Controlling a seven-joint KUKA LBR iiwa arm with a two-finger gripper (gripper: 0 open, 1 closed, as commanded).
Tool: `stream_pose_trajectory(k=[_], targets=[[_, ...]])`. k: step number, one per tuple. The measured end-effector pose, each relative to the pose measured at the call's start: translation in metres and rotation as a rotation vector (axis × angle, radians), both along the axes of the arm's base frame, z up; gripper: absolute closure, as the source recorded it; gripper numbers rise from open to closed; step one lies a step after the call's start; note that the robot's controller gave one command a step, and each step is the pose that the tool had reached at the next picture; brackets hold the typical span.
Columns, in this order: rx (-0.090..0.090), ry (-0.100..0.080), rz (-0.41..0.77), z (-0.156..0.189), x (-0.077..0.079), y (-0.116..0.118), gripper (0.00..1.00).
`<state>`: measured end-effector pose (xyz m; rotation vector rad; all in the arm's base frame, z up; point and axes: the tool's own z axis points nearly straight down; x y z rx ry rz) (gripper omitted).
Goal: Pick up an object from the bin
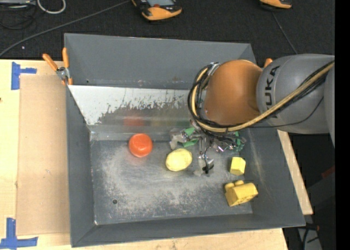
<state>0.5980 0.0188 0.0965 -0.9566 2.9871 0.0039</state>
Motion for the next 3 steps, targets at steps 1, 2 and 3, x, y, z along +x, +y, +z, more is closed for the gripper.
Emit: stream_pose_trajectory(k=[1, 2, 3], targets=[[0.001, 0.003, -0.309, -0.0084, -0.0073, -0.0002, 1.0], [0.001, 0.003, -0.31, -0.0084, -0.0073, -0.0001, 1.0], [0.001, 0.003, -0.31, -0.0084, -0.0073, -0.0002, 1.0]])
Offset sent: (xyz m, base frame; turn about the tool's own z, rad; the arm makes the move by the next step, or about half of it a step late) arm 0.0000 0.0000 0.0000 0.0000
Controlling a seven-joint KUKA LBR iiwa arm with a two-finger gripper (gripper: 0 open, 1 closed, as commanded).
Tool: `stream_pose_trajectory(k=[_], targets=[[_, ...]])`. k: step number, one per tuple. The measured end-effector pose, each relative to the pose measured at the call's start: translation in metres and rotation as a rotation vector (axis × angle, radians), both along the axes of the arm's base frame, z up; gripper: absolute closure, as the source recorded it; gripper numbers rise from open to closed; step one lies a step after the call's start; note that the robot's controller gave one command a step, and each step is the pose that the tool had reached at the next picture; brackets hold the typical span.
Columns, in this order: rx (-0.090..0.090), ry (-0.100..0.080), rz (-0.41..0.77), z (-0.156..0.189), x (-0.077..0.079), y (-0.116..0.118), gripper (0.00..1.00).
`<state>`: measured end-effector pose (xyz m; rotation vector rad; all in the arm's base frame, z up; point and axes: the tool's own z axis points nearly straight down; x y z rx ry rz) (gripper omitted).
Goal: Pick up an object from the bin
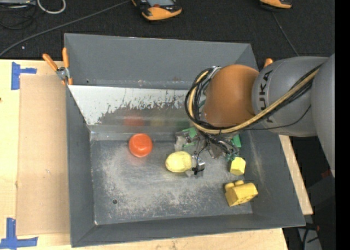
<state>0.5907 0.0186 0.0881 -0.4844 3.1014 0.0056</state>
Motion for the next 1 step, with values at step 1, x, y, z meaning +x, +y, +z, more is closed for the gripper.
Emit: stream_pose_trajectory(k=[1], targets=[[0.0, 0.0, 0.0, 0.0, 0.0, 0.0, 1.0]])
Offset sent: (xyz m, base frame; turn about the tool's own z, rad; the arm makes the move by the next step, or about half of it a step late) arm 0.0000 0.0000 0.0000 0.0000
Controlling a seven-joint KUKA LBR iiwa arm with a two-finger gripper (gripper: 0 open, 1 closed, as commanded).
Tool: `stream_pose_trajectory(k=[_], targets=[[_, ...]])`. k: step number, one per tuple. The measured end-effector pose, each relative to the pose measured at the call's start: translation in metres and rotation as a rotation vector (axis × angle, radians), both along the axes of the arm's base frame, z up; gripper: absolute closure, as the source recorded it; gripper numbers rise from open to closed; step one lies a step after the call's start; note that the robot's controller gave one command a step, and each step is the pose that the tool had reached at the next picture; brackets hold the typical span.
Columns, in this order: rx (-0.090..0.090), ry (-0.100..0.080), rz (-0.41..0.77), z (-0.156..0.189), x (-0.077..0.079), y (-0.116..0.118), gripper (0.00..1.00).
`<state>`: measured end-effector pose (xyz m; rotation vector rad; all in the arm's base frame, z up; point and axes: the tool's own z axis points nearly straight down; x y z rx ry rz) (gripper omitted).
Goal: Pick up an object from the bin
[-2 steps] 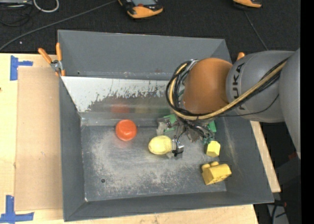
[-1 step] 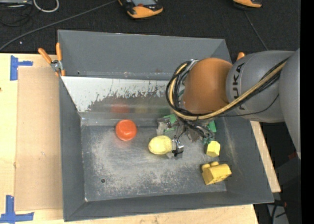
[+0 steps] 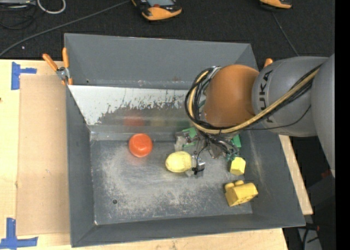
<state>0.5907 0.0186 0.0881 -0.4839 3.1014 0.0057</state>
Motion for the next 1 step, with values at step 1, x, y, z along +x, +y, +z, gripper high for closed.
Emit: stream_pose_trajectory(k=[1], targets=[[0.0, 0.0, 0.0, 0.0, 0.0, 0.0, 1.0]])
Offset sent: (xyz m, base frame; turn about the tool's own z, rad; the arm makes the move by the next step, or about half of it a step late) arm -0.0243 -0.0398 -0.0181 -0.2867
